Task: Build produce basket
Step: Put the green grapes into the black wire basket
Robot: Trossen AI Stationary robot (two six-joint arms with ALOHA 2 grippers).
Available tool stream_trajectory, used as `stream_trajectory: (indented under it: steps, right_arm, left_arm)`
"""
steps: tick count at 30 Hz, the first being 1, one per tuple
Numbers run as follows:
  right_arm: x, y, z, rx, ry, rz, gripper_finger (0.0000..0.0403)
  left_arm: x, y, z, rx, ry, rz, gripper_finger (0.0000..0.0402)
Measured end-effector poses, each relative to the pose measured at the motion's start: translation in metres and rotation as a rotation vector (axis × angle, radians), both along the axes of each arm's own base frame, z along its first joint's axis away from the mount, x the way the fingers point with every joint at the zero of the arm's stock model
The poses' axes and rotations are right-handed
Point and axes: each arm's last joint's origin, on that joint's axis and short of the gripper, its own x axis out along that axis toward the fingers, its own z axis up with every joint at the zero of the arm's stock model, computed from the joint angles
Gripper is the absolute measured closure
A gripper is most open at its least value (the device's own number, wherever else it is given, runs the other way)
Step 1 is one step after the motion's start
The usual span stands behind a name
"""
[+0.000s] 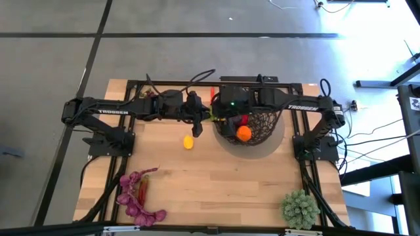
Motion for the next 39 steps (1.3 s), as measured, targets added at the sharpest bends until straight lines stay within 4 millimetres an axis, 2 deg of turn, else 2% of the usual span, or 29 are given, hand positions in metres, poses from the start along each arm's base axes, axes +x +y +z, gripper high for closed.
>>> stream_trajectory:
  steps: [7, 10, 26, 34, 39]
  right_arm:
    - [0.0008, 0.0019, 0.0013, -0.01, -0.015, -0.002, 0.0171]
    - [0.0007, 0.0021, 0.0011, -0.009, -0.012, 0.0, 0.0189]
    - [-0.0036, 0.0051, 0.0098, -0.008, -0.005, 0.006, 0.0194]
    - [-0.0037, 0.0053, 0.0101, -0.006, -0.006, 0.007, 0.0194]
    - [-0.0036, 0.0054, 0.0102, -0.006, -0.007, 0.007, 0.0194]
  left_arm:
    - [0.0, -0.0002, 0.0, 0.0, 0.0, -0.002, 0.0378]
    - [0.0, -0.0002, -0.0002, 0.0, 0.002, -0.002, 0.0378]
    - [-0.0015, 0.0003, -0.0046, 0.023, 0.055, 0.005, 0.0377]
    - [-0.0019, 0.0021, -0.005, 0.016, 0.059, 0.014, 0.0348]
    - [-0.0019, 0.0025, -0.005, 0.011, 0.058, 0.015, 0.0343]
